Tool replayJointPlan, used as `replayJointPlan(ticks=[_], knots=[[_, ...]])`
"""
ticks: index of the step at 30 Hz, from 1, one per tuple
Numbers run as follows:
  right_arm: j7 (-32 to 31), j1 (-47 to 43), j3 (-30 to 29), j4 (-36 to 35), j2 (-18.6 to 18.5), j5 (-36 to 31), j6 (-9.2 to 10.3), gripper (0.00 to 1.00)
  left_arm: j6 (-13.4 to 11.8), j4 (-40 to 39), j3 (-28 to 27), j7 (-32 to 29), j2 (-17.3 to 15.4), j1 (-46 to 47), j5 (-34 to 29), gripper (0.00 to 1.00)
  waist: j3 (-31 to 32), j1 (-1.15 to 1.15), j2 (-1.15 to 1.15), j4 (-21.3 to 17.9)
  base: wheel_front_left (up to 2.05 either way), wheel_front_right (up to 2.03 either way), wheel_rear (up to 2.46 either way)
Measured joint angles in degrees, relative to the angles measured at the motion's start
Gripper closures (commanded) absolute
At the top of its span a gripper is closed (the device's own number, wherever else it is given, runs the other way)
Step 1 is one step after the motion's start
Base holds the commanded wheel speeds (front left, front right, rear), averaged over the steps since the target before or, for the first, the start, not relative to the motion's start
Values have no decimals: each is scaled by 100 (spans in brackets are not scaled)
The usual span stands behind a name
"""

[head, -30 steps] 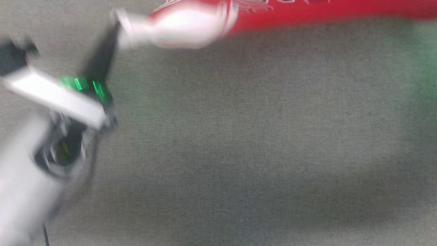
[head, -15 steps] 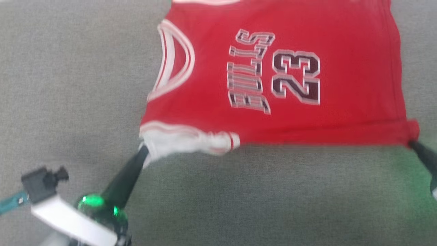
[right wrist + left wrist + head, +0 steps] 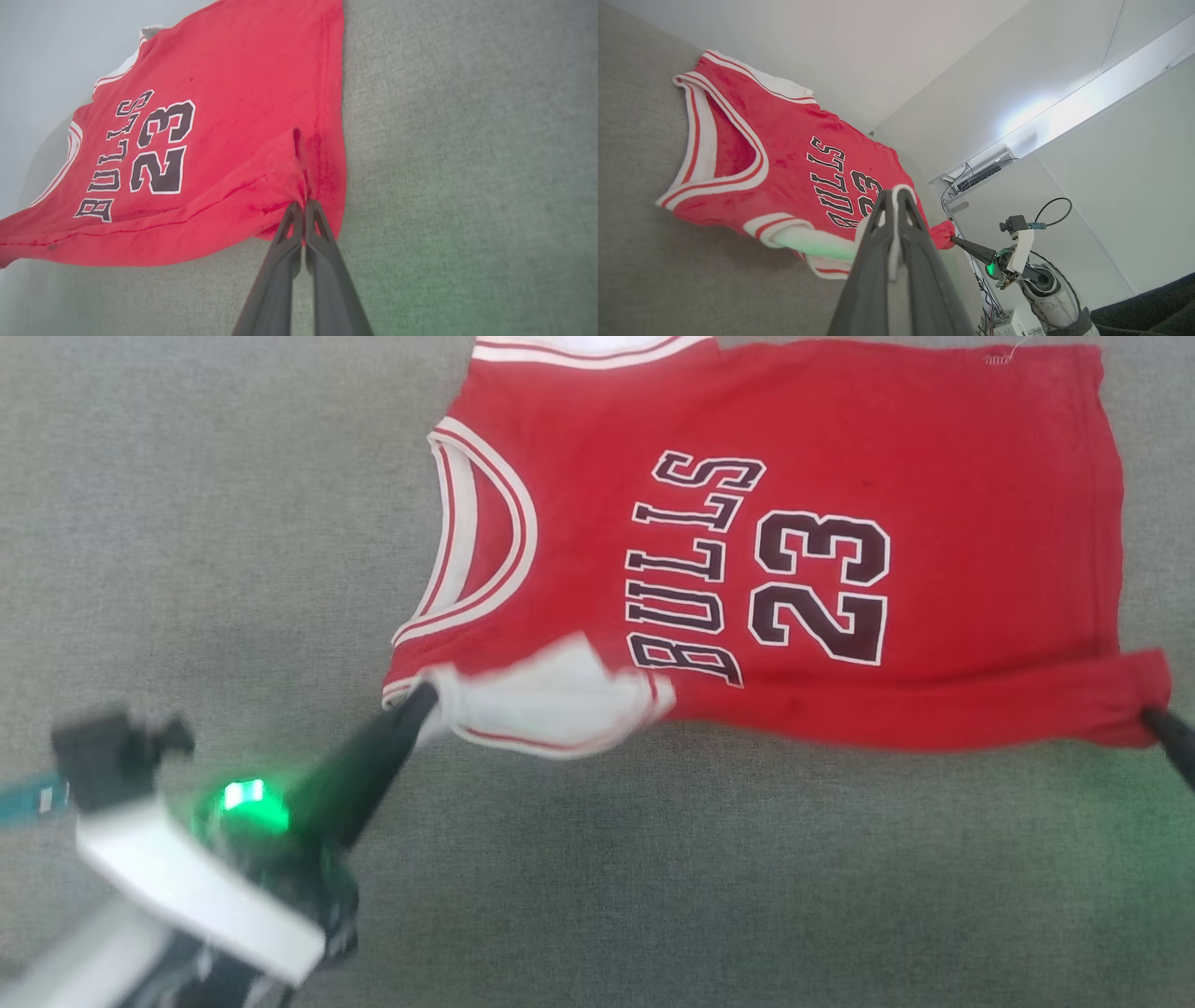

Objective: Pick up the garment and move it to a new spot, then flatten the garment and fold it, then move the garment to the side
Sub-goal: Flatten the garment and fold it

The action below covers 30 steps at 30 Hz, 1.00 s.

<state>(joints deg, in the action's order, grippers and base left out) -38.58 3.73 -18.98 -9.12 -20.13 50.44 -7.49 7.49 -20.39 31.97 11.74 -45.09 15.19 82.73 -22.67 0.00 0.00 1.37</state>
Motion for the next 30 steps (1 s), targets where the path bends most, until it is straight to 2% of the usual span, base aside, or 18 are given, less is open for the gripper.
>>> replayJointPlan(ticks=[3, 10, 19, 22, 26, 27, 28, 29, 30], knots=[[-24, 375, -33, 138, 3, -100, 0, 100, -1, 354, 174, -308, 51, 804, 44, 100, -88, 0, 0, -23, 0, 0, 0], [81, 1360, 92, 734, 10, -282, 1, 100, 0, 1562, 353, -636, 401, 2325, 245, 100, -394, 0, 0, -159, 0, 0, 0], [553, 1978, 634, 1405, 69, -535, 0, 100, -1, 3184, 725, -399, 698, 3222, 35, 100, -870, 0, 0, -331, 0, 0, 0], [693, 2046, 747, 1492, 40, -594, -1, 100, 0, 3504, 886, -361, 712, 3350, -87, 100, -945, 0, 0, -366, 0, 0, 0], [933, 2163, 958, 1613, 13, -605, -5, 100, 0, 3995, 1362, -248, 637, 3629, -508, 100, -999, 0, 0, -451, 0, 0, 0], [1000, 2179, 1006, 1640, 0, -619, -5, 93, 0, 4069, 1446, -203, 630, 3688, -515, 100, -999, 0, 0, -473, 0, 0, 0], [1059, 2186, 1049, 1673, -7, -619, -5, 81, 0, 4131, 1539, -198, 627, 3734, -515, 100, -986, 0, 0, -487, 0, 0, 0], [1102, 2193, 1103, 1704, -13, -617, -5, 62, 0, 4201, 1647, -197, 612, 3790, -528, 88, -965, 0, 0, -498, 0, 0, 0], [1149, 2198, 1144, 1730, -24, -616, -4, 29, 0, 4268, 1746, -178, 594, 3835, -547, 55, -936, 0, 0, -508, 0, 0, 0]])
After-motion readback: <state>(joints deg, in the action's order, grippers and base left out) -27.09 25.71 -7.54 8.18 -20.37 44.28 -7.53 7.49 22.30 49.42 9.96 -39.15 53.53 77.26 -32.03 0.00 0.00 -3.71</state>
